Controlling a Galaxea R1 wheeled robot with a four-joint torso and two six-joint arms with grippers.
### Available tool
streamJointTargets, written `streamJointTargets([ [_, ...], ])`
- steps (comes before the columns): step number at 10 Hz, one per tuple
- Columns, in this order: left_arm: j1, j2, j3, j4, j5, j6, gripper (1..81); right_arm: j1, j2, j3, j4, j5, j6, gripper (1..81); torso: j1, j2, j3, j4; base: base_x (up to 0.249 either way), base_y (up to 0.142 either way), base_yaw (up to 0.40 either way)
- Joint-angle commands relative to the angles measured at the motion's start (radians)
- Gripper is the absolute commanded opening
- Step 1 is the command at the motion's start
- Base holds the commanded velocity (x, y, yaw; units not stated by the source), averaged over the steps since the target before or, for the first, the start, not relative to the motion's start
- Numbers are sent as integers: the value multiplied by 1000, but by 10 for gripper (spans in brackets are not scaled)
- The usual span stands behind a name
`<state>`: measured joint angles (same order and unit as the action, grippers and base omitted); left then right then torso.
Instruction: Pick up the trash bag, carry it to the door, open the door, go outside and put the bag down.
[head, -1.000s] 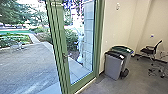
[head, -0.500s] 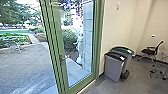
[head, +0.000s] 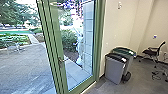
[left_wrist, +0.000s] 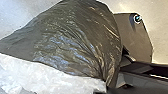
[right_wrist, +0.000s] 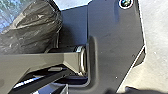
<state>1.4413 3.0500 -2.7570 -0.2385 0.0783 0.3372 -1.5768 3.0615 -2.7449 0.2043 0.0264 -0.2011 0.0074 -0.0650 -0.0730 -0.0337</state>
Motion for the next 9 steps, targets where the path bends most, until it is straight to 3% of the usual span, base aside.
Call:
streamJointTargets([
  [1, -57, -3, -1, 7, 63, 3, 10, 39, 4, 1, -6, -62, -1, 811, 0, 0, 0, 0, 153, 0, 0],
  [7, -57, -5, -1, 7, 63, 3, 10, 28, 4, 1, -5, -60, -1, 811, 0, 0, 0, 0, 153, 0, 0],
  [9, -45, -20, -1, 7, 46, 5, 10, 10, 2, 1, -6, -28, -1, 811, 0, 0, 0, 0, 149, 0, 0],
])
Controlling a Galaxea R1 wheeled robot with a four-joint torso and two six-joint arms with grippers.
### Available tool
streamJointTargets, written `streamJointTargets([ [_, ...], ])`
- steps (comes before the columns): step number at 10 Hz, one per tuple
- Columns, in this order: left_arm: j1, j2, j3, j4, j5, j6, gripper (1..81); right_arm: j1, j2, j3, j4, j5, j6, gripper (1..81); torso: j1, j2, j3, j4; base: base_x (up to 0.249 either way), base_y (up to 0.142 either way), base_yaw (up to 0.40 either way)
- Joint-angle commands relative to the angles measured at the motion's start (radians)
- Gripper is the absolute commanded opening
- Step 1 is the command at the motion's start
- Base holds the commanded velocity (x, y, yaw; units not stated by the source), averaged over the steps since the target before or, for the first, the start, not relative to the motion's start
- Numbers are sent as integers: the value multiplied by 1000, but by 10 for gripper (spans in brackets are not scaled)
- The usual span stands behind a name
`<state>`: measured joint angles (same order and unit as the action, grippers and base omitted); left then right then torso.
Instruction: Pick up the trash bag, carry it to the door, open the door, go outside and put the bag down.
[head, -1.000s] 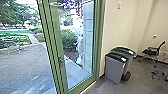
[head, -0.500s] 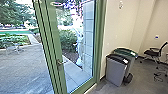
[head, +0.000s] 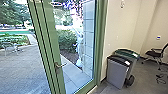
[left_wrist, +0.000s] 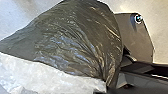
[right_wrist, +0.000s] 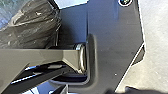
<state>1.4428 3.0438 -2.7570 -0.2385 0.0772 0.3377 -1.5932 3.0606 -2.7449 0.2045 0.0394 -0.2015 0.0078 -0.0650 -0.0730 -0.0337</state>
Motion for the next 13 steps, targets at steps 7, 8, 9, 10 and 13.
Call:
streamJointTargets([
  [7, -38, -8, -1, 28, 30, 4, 10, 29, 8, 1, -8, -39, -1, 811, 0, 0, 0, 0, 135, 0, 0],
  [8, -38, -8, -1, 28, 30, 4, 10, 31, 8, 1, -8, -39, -1, 811, 0, 0, 0, 0, 135, 0, 0],
  [9, -38, -8, -1, 28, 30, 3, 10, 31, 8, -1, -8, -39, -1, 811, 0, 0, 0, 0, 135, 0, 0],
  [10, -38, -8, -1, 28, 30, 3, 10, 31, 8, -1, -8, -39, -1, 811, 0, 0, 0, 0, 135, 0, 0],
  [13, -38, -8, -1, 28, 30, 4, 10, 31, 8, -1, -8, -39, -1, 811, 0, 0, 0, 0, 135, 0, 0],
])
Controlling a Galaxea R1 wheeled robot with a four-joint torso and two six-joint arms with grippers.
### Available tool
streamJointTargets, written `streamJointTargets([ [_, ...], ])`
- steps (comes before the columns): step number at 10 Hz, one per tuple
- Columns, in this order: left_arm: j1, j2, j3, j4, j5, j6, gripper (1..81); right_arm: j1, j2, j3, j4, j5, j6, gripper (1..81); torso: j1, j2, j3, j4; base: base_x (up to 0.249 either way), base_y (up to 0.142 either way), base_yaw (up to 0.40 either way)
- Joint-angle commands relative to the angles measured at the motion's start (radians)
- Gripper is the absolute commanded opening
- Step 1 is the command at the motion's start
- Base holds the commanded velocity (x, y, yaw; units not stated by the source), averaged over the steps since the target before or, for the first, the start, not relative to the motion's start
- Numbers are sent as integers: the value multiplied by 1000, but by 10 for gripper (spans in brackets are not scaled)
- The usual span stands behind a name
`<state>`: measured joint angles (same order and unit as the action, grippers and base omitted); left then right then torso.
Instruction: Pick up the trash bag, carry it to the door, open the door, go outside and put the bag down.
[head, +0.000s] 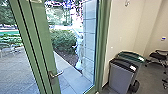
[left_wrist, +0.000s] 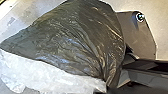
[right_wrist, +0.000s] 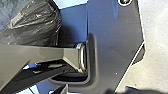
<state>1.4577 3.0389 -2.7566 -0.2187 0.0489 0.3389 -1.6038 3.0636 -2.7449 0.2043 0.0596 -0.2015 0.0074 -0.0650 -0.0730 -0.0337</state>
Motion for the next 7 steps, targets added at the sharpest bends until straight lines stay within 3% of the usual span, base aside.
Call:
streamJointTargets([
  [1, -53, -3, -2, 9, 58, 2, 10, 40, 3, 1, -8, -60, 0, 811, 0, 0, 0, 0, 135, 0, 0],
  [7, -53, -3, -2, 9, 58, 3, 10, 37, 3, -1, -5, -58, 1, 811, 0, 0, 0, 0, 127, 0, 0],
])
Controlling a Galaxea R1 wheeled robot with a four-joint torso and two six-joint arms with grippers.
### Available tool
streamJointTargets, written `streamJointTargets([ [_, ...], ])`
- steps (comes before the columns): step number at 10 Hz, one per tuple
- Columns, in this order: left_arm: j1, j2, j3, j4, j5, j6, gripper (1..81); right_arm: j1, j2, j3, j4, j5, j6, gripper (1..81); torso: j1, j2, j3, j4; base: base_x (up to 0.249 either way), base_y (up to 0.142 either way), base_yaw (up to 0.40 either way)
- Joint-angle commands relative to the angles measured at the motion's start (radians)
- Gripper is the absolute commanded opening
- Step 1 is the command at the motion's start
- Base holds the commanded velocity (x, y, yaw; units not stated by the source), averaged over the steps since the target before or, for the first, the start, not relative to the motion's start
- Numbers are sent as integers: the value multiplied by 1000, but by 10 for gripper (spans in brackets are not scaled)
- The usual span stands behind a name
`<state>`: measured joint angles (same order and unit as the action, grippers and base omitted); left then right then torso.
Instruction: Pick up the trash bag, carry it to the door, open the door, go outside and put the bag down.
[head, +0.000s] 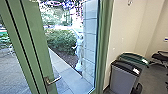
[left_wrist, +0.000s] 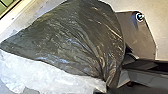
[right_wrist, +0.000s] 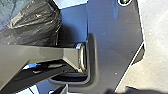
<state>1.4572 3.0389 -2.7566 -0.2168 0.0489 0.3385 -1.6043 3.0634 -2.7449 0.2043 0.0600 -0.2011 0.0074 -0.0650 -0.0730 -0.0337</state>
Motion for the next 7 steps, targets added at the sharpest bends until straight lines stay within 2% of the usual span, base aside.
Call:
streamJointTargets([
  [1, -53, -2, -2, 7, 58, 3, 10, 37, 4, 1, -5, -60, 0, 811, 0, 0, 0, 0, 114, 0, 0],
  [7, -53, -3, -2, 7, 58, 2, 10, 36, 2, 1, -3, -60, 0, 811, 0, 0, 0, 0, 100, 0, 0],
])
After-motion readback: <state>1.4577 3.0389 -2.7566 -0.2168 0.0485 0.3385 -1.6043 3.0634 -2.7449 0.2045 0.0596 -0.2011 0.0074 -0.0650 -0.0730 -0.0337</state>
